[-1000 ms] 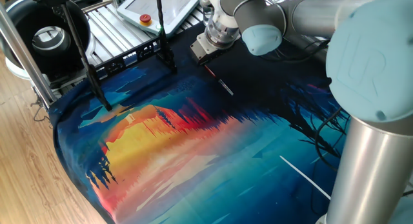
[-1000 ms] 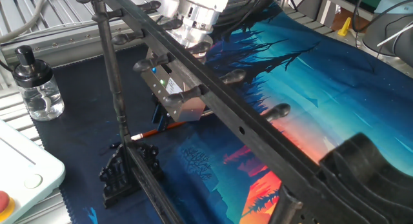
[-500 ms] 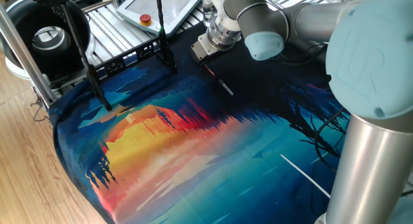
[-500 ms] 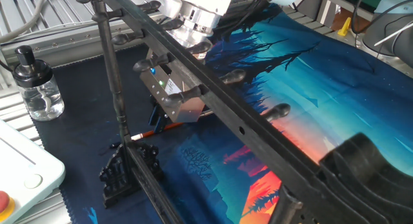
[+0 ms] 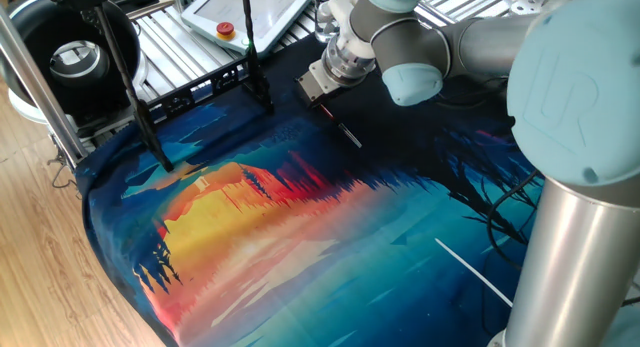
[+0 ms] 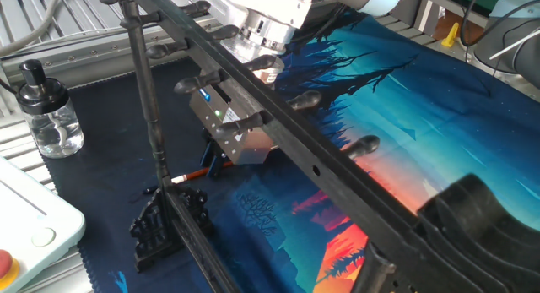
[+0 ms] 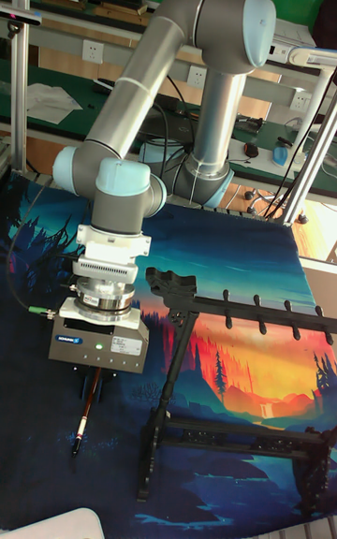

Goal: Place the brush on the pen rack

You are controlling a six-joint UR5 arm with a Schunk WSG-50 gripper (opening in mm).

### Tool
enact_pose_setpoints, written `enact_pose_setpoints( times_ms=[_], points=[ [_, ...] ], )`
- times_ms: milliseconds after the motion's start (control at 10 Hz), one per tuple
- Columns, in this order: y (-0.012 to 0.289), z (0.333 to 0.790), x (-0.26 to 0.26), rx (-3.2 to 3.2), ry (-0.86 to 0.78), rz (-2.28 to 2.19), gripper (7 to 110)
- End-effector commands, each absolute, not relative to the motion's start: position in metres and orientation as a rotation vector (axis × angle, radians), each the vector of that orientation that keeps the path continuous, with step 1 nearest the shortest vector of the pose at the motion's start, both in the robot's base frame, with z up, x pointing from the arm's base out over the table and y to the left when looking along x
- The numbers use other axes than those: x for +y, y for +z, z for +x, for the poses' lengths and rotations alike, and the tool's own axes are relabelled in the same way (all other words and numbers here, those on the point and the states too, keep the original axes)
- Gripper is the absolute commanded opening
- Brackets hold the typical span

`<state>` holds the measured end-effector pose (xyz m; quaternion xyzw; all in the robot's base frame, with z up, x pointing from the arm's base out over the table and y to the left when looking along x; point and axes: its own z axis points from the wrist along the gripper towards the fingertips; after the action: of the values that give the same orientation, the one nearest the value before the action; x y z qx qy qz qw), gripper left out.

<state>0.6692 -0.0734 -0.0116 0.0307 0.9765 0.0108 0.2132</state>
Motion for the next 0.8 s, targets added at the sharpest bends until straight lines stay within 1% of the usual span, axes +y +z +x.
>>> enact_pose_setpoints(
  times_ms=[0, 600, 700],
  points=[
    [-0.0107, 0.6636, -0.0778, 2.715, 0.030, 0.100, 22],
    [-0.0119, 0.6614, -0.0783, 2.729, 0.031, 0.127, 22],
    [-0.0118, 0.6617, -0.0794, 2.730, 0.023, 0.129, 7]
  ],
)
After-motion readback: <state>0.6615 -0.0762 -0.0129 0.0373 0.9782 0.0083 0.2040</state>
